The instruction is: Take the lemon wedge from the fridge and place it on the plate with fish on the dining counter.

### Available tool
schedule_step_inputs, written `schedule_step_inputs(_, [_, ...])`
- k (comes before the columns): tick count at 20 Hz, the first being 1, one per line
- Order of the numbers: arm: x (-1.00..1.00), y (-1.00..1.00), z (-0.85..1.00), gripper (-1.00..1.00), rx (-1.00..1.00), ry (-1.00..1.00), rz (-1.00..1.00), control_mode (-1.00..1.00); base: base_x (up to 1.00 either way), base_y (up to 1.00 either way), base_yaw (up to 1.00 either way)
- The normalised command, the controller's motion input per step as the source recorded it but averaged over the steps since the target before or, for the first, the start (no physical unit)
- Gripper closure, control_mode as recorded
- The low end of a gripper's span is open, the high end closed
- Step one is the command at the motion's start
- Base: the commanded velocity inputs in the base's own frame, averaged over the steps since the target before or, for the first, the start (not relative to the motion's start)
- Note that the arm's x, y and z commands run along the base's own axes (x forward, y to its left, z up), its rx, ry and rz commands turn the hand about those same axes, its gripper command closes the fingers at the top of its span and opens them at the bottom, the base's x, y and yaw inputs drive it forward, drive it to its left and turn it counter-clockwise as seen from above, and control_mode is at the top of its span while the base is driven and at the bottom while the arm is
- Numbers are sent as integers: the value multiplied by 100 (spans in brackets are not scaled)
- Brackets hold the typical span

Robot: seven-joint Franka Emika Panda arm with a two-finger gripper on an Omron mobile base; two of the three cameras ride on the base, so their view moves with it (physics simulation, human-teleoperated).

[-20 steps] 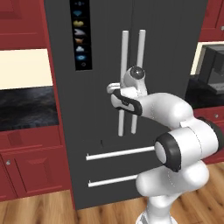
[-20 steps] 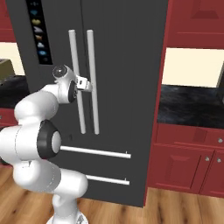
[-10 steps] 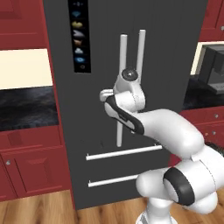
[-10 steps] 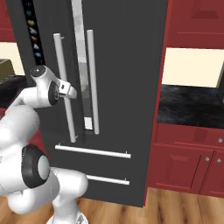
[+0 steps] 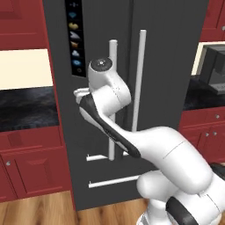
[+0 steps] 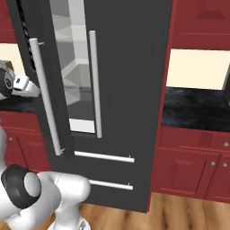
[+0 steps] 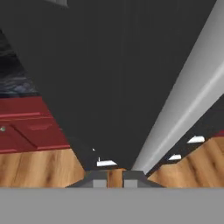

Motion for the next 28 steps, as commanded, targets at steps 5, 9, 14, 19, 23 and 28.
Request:
schedule_step_inputs(5, [-100,-63,-99,-100,-6,-16,14,-100,0,0,0])
schedule_step_inputs(9, [-99,-100,20,-100,22,-17,14,-100,0,0,0])
schedule_step_inputs(14, [-44,-100,95,-100,34,-9,9,-100,0,0,0])
schedule_step_inputs(19, [27,-99,62,-100,36,0,18,-100,0,0,0])
schedule_step_inputs(23, [86,-73,21,-100,35,2,26,-100,0,0,0])
schedule_step_inputs(28, [100,-11,0,-100,9,24,7,-100,0,0,0])
